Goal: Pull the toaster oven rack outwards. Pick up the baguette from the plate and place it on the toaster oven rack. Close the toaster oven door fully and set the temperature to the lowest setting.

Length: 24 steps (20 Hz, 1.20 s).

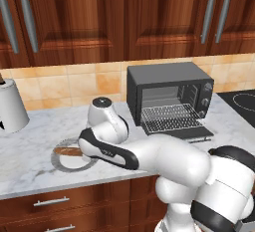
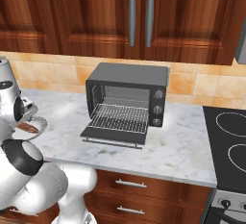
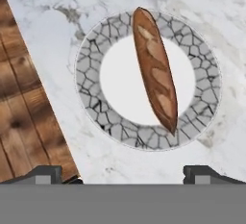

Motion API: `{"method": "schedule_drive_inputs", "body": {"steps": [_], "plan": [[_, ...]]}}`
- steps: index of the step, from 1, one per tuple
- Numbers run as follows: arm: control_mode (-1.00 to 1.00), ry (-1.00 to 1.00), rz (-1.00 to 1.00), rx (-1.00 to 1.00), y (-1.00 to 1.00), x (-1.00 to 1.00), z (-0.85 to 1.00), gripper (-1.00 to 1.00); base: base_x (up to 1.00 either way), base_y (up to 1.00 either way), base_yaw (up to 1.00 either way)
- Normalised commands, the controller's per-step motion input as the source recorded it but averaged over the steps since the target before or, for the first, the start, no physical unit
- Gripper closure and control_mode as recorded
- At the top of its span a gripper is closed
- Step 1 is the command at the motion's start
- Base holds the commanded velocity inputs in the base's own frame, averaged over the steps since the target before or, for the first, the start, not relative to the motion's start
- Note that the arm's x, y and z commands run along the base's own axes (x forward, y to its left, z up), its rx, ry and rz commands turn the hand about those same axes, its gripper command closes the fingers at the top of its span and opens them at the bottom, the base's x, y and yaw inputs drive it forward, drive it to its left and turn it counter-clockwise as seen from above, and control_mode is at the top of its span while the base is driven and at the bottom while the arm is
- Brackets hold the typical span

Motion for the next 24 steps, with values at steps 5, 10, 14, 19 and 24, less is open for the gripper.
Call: {"method": "schedule_drive_inputs", "body": {"steps": [5, 10, 14, 19, 24], "plan": [[-1.00, 0.07, 0.00, -0.03, 0.19, 0.30, -0.21, -1.00, 0.00, 0.00, 0.00], [-1.00, 0.08, 0.00, -0.04, 0.21, 0.33, -0.21, -1.00, 0.00, 0.00, 0.00], [-1.00, 0.04, 0.00, -0.05, 0.22, 0.25, -0.21, -1.00, 0.00, 0.00, 0.00], [-1.00, 0.01, 0.00, -0.05, 0.23, 0.24, -0.20, -1.00, 0.00, 0.00, 0.00], [-1.00, 0.00, 0.00, -0.03, 0.17, 0.25, -0.21, -1.00, 0.00, 0.00, 0.00]]}}
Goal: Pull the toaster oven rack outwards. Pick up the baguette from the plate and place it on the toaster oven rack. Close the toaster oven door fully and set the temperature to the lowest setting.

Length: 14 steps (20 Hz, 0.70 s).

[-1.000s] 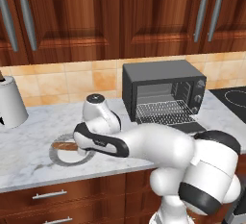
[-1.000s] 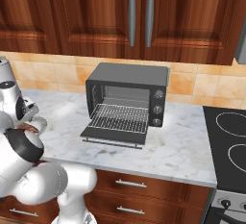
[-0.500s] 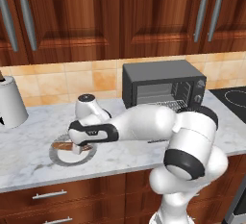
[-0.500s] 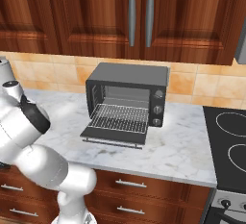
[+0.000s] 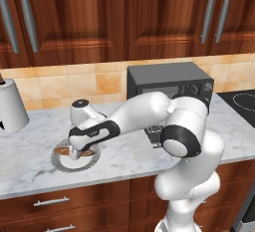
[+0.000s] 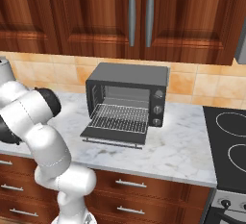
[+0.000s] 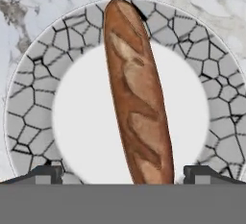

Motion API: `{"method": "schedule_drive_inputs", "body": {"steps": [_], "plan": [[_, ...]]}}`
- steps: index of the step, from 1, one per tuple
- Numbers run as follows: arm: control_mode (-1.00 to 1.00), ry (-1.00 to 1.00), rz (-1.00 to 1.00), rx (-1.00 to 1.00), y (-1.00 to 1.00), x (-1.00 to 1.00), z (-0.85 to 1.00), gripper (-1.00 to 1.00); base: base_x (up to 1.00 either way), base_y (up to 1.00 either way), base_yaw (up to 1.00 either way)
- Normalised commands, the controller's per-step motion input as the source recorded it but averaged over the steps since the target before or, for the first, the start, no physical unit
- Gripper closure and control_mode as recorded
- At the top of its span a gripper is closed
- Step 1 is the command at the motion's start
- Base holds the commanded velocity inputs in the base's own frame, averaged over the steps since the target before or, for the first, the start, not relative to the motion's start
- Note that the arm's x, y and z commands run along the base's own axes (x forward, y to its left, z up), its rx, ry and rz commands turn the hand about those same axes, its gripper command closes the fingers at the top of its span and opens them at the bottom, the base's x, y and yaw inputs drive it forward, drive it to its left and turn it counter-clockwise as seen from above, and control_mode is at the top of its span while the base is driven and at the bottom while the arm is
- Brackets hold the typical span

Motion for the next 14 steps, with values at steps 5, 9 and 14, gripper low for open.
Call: {"method": "schedule_drive_inputs", "body": {"steps": [5, 9, 14], "plan": [[-1.00, 0.01, 0.00, -0.02, 0.11, 0.31, -0.27, -1.00, 0.00, 0.00, 0.00], [-1.00, 0.01, 0.00, -0.03, 0.13, 0.25, -0.28, -1.00, 0.00, 0.00, 0.00], [-1.00, 0.00, 0.00, -0.05, 0.14, 0.19, -0.29, -1.00, 0.00, 0.00, 0.00]]}}
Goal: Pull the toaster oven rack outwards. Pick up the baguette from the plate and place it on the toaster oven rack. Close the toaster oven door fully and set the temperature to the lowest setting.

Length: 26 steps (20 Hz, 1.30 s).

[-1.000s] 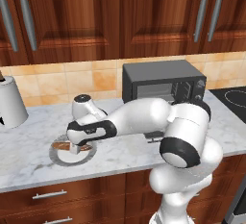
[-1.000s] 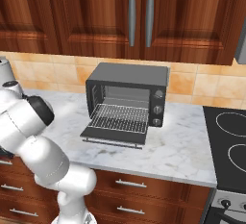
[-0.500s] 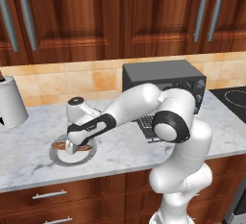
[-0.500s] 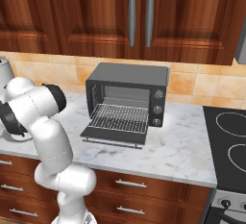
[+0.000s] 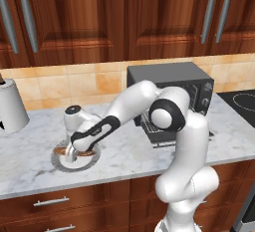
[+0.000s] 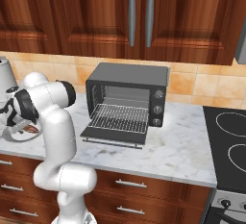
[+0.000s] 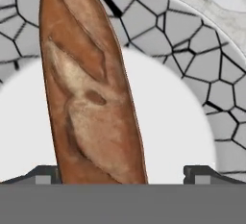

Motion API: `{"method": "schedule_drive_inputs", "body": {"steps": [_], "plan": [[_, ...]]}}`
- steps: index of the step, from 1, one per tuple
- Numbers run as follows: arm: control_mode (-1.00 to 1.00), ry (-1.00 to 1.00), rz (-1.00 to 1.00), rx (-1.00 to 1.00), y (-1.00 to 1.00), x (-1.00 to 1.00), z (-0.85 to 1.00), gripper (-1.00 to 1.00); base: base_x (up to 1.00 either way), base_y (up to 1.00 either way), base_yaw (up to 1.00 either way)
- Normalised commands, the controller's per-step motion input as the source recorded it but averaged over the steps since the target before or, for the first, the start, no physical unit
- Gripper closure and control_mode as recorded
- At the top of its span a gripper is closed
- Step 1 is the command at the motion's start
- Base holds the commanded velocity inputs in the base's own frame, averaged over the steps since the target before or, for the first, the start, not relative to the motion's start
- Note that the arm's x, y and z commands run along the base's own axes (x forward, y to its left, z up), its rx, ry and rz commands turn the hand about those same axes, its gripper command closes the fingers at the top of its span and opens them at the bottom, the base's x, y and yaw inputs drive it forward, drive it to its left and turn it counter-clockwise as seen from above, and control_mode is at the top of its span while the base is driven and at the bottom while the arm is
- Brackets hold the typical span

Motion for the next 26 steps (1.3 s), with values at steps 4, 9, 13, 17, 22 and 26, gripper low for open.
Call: {"method": "schedule_drive_inputs", "body": {"steps": [4, 9, 13, 17, 22, 26], "plan": [[-1.00, 0.00, 0.00, -0.05, 0.15, 0.15, -0.29, -1.00, 0.00, 0.00, 0.00], [-1.00, 0.00, 0.00, -0.04, 0.13, 0.14, -0.27, 1.00, 0.00, 0.00, 0.00], [-1.00, 0.00, 0.00, -0.03, 0.10, 0.05, -0.23, 1.00, 0.00, 0.00, 0.00], [-1.00, 0.00, 0.00, 0.00, 0.01, 0.00, -0.21, 1.00, 0.00, 0.00, 0.00], [-1.00, 0.00, 0.00, 0.00, 0.00, 0.00, -0.01, 1.00, 0.00, 0.00, 0.00], [-1.00, 0.00, -0.03, 0.00, -0.03, 0.00, 0.18, 1.00, 0.00, 0.00, 0.00]]}}
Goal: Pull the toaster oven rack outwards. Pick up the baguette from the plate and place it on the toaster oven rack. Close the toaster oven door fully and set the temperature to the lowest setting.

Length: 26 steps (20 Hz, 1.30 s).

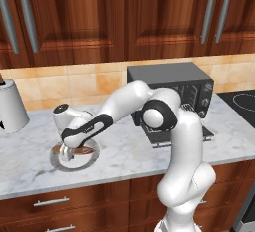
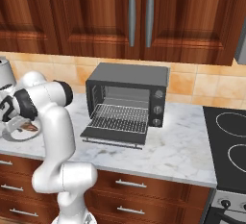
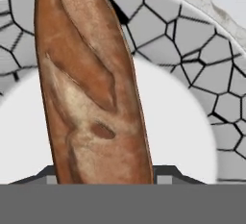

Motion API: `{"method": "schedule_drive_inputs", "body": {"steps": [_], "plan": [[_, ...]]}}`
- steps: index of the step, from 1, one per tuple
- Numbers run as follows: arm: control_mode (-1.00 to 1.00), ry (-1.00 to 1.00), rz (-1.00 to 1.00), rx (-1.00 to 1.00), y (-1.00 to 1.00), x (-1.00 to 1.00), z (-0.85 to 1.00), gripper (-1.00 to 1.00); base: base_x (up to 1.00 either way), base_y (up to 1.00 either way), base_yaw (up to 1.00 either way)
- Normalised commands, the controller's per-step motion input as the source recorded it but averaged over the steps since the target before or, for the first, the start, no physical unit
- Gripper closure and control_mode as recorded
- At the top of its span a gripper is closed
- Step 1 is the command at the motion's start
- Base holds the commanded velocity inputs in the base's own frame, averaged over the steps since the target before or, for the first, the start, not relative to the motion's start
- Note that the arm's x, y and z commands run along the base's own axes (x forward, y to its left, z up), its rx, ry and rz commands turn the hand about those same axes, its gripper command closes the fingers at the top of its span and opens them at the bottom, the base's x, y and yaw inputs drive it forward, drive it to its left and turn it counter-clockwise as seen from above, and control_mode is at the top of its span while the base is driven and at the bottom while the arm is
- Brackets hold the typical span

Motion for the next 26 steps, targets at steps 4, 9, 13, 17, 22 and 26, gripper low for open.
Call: {"method": "schedule_drive_inputs", "body": {"steps": [4, 9, 13, 17, 22, 26], "plan": [[-1.00, 0.00, -0.11, 0.00, -0.16, 0.00, 0.39, 1.00, 0.00, 0.00, 0.00], [-1.00, 0.00, -0.10, 0.00, -0.16, -0.01, 0.76, 1.00, 0.00, 0.00, 0.00], [-1.00, 0.00, -0.06, 0.01, -0.23, -0.06, 0.87, 1.00, 0.00, 0.00, 0.00], [-1.00, -0.02, 0.00, 0.03, -0.46, -0.11, 0.69, 1.00, 0.00, 0.00, 0.00], [-1.00, -0.13, 0.02, 0.04, -0.71, -0.18, 0.48, 1.00, 0.00, 0.00, 0.00], [-1.00, -0.20, 0.04, 0.09, -0.88, -0.24, 0.37, 1.00, 0.00, 0.00, 0.00]]}}
